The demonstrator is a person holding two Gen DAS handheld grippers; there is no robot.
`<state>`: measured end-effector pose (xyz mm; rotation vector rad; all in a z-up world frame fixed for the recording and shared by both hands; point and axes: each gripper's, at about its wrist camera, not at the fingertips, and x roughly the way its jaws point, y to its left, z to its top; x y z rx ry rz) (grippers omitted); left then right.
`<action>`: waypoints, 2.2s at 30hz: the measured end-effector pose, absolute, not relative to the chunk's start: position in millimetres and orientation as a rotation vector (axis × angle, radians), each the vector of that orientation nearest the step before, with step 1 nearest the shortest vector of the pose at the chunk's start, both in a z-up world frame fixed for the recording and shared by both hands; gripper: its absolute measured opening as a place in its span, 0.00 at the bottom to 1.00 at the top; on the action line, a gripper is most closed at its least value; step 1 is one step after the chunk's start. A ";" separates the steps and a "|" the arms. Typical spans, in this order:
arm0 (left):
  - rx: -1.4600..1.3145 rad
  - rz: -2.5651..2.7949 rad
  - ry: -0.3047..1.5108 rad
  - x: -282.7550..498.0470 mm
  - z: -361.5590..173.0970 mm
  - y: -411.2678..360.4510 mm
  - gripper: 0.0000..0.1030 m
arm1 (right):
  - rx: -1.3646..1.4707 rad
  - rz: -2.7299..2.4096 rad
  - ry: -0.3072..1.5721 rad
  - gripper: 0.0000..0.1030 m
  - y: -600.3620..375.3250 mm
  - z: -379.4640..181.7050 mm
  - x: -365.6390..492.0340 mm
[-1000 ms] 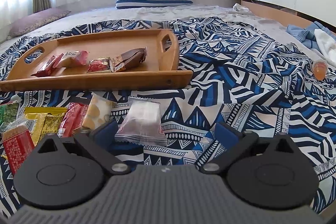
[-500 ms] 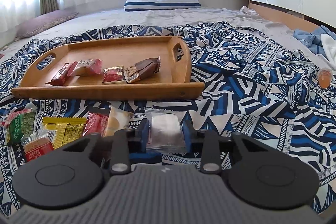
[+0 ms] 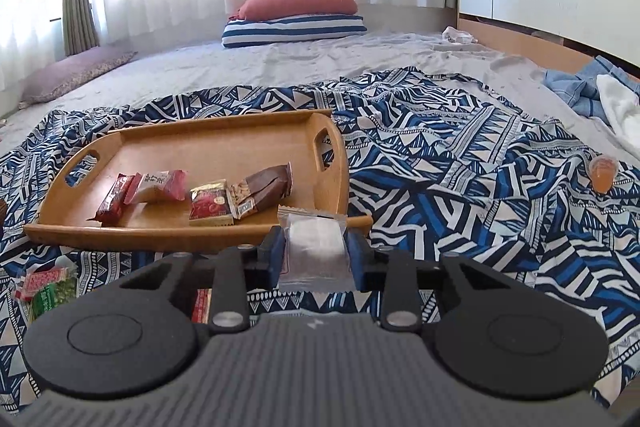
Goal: Organize snacks
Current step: 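Carry the red nut bag and clear packet onto the wooden tray, then open both tools to release the packets on the tray and withdraw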
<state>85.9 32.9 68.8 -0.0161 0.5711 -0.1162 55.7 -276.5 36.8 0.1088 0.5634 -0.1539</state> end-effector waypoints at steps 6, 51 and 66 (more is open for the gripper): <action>0.008 -0.105 0.574 117.6 71.9 18.6 0.67 | 0.094 -0.160 0.550 0.37 -280.7 48.3 78.5; 0.012 -0.030 0.692 216.5 16.5 -33.8 0.71 | 0.122 -0.083 0.684 0.43 -268.6 2.3 186.7; 0.031 -0.042 0.702 213.8 22.3 -33.5 0.77 | 0.104 -0.081 0.670 0.57 -265.5 7.8 183.5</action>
